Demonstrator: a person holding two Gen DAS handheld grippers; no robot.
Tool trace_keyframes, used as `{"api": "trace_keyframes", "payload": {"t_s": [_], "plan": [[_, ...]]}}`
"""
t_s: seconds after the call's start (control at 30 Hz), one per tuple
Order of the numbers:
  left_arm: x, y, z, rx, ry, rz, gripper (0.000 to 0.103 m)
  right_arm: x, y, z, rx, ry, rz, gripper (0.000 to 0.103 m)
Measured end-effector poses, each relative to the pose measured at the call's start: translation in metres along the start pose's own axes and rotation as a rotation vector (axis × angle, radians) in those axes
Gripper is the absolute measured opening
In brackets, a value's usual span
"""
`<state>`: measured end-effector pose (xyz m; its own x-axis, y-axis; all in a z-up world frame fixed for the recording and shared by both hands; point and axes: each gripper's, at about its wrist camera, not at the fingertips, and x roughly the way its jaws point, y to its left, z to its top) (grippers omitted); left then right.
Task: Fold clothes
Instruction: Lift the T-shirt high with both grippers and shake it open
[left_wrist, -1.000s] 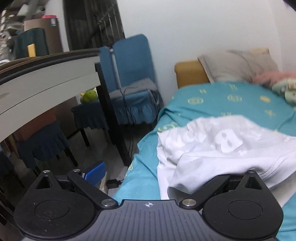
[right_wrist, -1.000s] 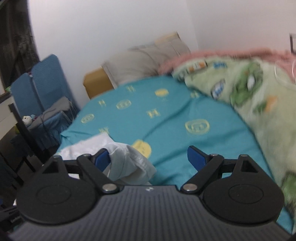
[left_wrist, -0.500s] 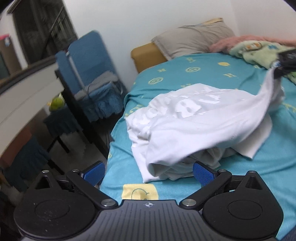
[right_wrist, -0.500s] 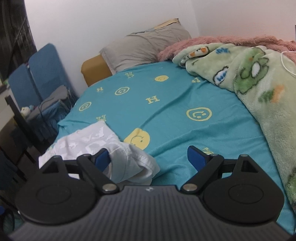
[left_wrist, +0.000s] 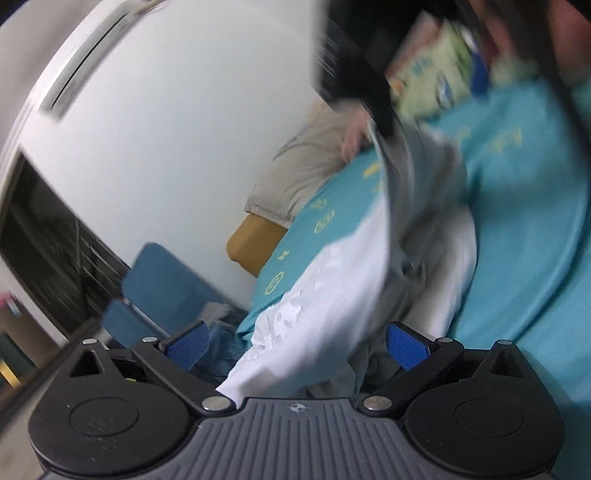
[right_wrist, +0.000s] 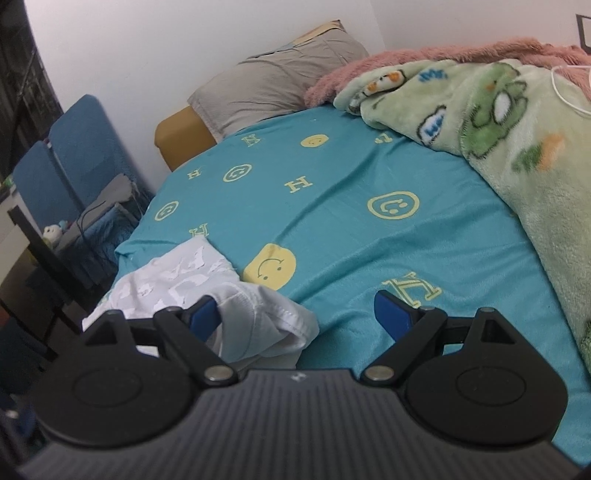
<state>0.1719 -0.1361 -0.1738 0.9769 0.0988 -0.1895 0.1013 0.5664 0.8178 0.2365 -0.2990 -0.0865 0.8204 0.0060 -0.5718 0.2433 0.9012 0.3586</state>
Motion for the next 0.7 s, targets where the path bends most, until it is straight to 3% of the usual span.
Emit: {"api": "trace_keyframes", "payload": {"t_s": [0.1,0.3,0.43,0.57,0.7], "plan": [[0.015,0.009,-0.002,-0.068,0.034,0.085,0.103,0.001,0.0,-0.001,0.007,-0.007,-0.011,0.089],[0.006,0.054,0.012,-0.302,-0.06,0.258,0.103,0.006,0.004,-0.007,0.009,0.009,-0.006,0.089],[-0.009,0.072,0.025,-0.342,-0.161,0.251,0.103,0.002,0.004,-0.008,0.022,-0.004,0.012,0.089],[0.006,0.066,0.028,-0.277,-0.082,0.237,0.103,0.0,0.004,-0.007,0.027,-0.02,0.009,0.089],[0.03,0.073,0.017,-0.279,0.033,0.265,0.103,0.002,0.003,-0.01,0.032,-0.013,0.007,0.089]]}}
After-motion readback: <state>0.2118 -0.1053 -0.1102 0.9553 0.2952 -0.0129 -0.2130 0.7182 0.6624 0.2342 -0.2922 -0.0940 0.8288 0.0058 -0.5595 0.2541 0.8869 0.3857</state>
